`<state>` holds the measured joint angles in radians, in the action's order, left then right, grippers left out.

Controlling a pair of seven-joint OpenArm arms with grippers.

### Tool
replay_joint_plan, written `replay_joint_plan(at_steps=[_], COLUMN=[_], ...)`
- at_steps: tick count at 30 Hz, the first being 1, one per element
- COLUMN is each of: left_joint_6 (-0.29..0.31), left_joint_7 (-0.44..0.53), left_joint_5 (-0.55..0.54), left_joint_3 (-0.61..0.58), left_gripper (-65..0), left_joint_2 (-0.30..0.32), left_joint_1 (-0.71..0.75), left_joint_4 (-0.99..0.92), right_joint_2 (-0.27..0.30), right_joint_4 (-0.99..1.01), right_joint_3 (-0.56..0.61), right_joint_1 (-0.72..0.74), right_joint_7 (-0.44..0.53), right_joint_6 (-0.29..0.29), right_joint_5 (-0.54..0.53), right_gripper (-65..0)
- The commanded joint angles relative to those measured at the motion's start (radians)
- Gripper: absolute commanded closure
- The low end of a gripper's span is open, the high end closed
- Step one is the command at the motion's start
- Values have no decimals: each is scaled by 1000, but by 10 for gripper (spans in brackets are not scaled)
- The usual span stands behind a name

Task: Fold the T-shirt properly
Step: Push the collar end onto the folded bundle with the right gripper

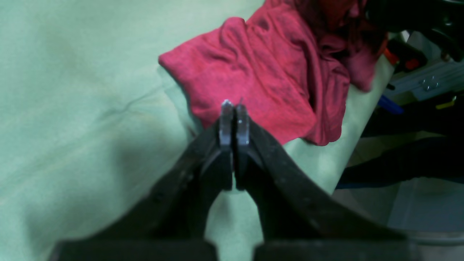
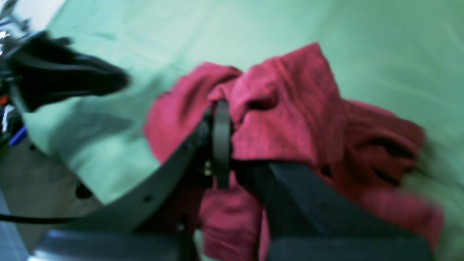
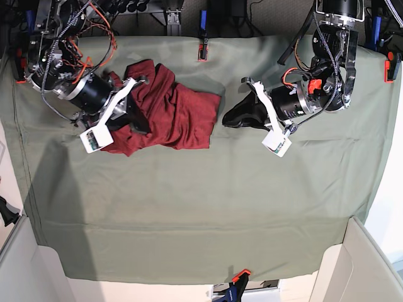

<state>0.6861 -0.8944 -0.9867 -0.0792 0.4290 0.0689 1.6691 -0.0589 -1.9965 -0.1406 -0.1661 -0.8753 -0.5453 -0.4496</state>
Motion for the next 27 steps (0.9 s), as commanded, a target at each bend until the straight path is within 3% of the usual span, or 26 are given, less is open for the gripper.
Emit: replay_joint_plan(at_steps=[1,9,15,16,18,20,22,27], left_joint_6=[12,12,12,12,12,12,12,12], left_joint_7=[13,13,9,6,4,-4,-8,-15], left_joint_5=[-27,-27,-27,-28,-40,-57,-62,-65], left_joint_3=[5,5,5,5,5,5,5,5], left_gripper=[0,0,0,0,0,0,0,0], left_joint_2=[9,9,9,9,9,9,9,9], left_joint_1=[-16,-15,-16,-15,-15,-15,-16,-15], left_joint_4=[21,21,21,21,21,21,21,21], right_joint_2=[-14,-79,-92,-92,-92,-92,-92,-92], right_joint_4=[-21,-9,52,69,103,136,162,175], right_joint_3=[28,180,194,194,195,203,222,311], right_joint_1=[11,35,55,58,61,61,72,113], right_joint_7=[40,100,120,128,164,196,197,188], right_joint_6=[-1,26,26,26,26,26,25,24], right_joint_5=[-4,182,206,206,196,185,168,158], right_gripper=[0,0,0,-18,-166,-267,-296,-295])
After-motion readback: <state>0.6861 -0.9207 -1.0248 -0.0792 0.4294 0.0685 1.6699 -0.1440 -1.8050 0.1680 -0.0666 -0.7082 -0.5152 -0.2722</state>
